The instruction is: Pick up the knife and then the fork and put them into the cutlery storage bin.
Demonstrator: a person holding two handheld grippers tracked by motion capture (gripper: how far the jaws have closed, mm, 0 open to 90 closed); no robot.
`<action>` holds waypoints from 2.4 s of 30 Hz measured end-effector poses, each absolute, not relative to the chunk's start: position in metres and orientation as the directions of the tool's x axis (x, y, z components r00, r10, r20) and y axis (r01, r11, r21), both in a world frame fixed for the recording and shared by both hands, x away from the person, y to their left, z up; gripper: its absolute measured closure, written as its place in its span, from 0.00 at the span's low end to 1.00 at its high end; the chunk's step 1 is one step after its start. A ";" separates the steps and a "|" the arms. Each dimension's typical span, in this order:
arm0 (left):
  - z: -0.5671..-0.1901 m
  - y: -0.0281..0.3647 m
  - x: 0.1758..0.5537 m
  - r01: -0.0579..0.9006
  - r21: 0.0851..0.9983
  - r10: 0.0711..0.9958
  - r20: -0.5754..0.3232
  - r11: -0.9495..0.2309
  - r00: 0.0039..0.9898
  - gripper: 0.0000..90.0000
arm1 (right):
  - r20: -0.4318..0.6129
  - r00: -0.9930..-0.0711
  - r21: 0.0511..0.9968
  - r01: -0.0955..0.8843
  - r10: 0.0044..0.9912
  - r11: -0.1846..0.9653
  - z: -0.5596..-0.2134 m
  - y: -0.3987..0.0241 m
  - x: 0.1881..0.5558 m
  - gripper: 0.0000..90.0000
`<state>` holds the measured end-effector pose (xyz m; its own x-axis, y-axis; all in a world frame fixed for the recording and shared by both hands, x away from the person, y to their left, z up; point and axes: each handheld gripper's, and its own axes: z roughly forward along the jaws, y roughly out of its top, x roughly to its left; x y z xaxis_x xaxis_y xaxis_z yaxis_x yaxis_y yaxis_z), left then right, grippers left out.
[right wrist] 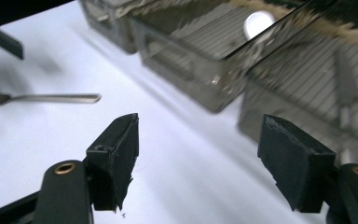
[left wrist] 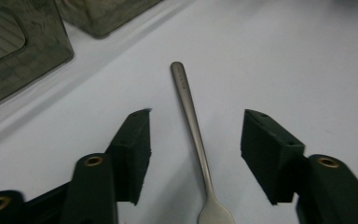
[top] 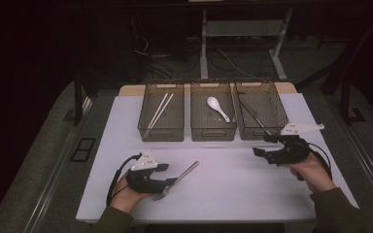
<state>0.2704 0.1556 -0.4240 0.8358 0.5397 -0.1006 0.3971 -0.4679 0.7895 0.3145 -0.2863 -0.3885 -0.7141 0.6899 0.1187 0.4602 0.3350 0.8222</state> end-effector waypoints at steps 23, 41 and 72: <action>-0.446 0.142 0.274 0.438 0.690 0.508 -0.118 -0.576 0.854 0.85 | 0.094 -0.761 0.793 0.448 0.642 0.414 -0.428 -0.274 0.271 0.28; -0.440 0.139 0.276 0.411 0.681 0.498 -0.079 -0.606 0.864 0.94 | 0.114 -0.760 0.798 0.453 0.639 0.397 -0.427 -0.277 0.273 0.24; -0.410 0.098 0.258 0.202 0.762 0.223 -0.077 -0.616 0.972 0.94 | 0.127 -0.896 0.773 0.359 0.426 0.524 -0.405 -0.260 0.274 0.18</action>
<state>0.2577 0.0979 -0.4099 0.9718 0.2227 -0.0773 0.2017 -0.6159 0.7616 0.2736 -0.2596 -0.4049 -0.8957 0.4262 0.1268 0.3586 0.5239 0.7727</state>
